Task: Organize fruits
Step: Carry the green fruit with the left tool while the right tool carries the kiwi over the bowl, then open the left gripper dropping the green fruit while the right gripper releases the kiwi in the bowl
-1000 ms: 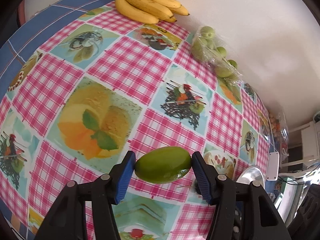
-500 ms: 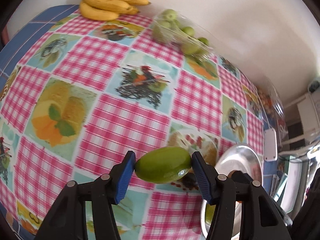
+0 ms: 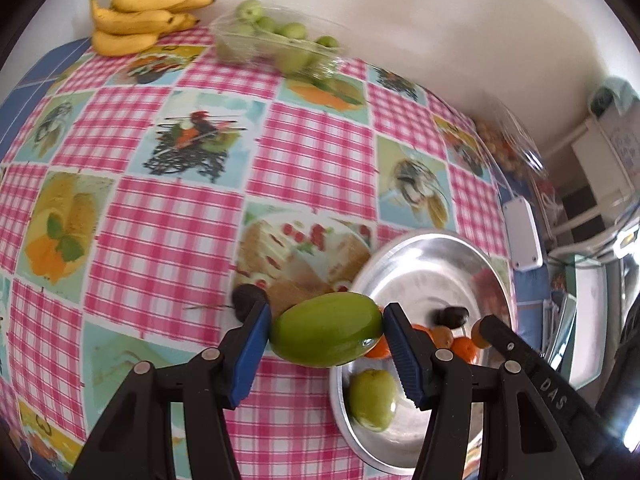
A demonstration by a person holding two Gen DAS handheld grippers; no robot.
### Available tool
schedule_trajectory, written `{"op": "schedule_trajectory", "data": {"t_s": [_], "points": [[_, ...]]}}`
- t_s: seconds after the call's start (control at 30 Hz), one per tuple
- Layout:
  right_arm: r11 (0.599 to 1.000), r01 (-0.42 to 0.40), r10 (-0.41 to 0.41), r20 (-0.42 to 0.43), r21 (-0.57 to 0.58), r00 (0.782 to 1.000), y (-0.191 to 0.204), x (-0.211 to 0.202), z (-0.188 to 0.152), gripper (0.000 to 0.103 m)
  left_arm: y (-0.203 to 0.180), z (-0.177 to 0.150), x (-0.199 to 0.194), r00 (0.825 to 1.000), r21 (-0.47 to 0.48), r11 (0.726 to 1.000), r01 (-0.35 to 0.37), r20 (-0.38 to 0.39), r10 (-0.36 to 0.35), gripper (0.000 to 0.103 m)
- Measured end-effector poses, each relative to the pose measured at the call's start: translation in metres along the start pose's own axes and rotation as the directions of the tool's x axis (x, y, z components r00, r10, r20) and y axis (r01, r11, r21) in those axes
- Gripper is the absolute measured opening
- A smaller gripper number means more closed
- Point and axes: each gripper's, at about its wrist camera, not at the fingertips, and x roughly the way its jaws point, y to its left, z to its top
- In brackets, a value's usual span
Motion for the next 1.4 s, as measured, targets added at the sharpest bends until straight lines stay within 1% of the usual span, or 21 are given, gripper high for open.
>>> {"op": "schedule_trajectory", "data": {"t_s": [0.13, 0.3, 0.43, 0.53, 0.9, 1.4], "points": [[0.998, 0.014, -0.014, -0.009, 0.057, 1.0, -0.026, -0.001, -0.001, 0.025, -0.02, -0.006, 0.002, 1.0, 0.059, 0.998, -0.005, -0.006, 0.005, 0.061], [0.995, 0.035, -0.033, -0.021, 0.098, 0.999, -0.047, -0.002, -0.004, 0.025, -0.047, -0.016, 0.005, 1.0, 0.14, 0.99, -0.001, -0.018, 0.003, 0.061], [0.992, 0.035, -0.031, -0.028, 0.124, 0.999, -0.055, -0.001, -0.005, 0.025, -0.069, -0.03, 0.009, 0.999, 0.21, 0.978, 0.002, -0.035, 0.006, 0.061], [0.992, 0.036, -0.031, -0.043, 0.121, 0.999, -0.056, 0.001, -0.006, 0.025, -0.08, -0.037, 0.016, 0.998, 0.242, 0.97, 0.002, -0.055, 0.012, 0.061], [0.991, 0.058, -0.044, -0.116, 0.12, 0.992, -0.056, 0.018, -0.012, 0.025, -0.095, -0.049, 0.033, 0.995, 0.305, 0.952, -0.026, -0.079, 0.052, 0.061], [0.989, 0.067, -0.047, -0.152, 0.129, 0.987, -0.059, 0.024, -0.015, 0.026, -0.103, -0.054, 0.034, 0.995, 0.345, 0.938, -0.03, -0.077, 0.06, 0.061]]}}
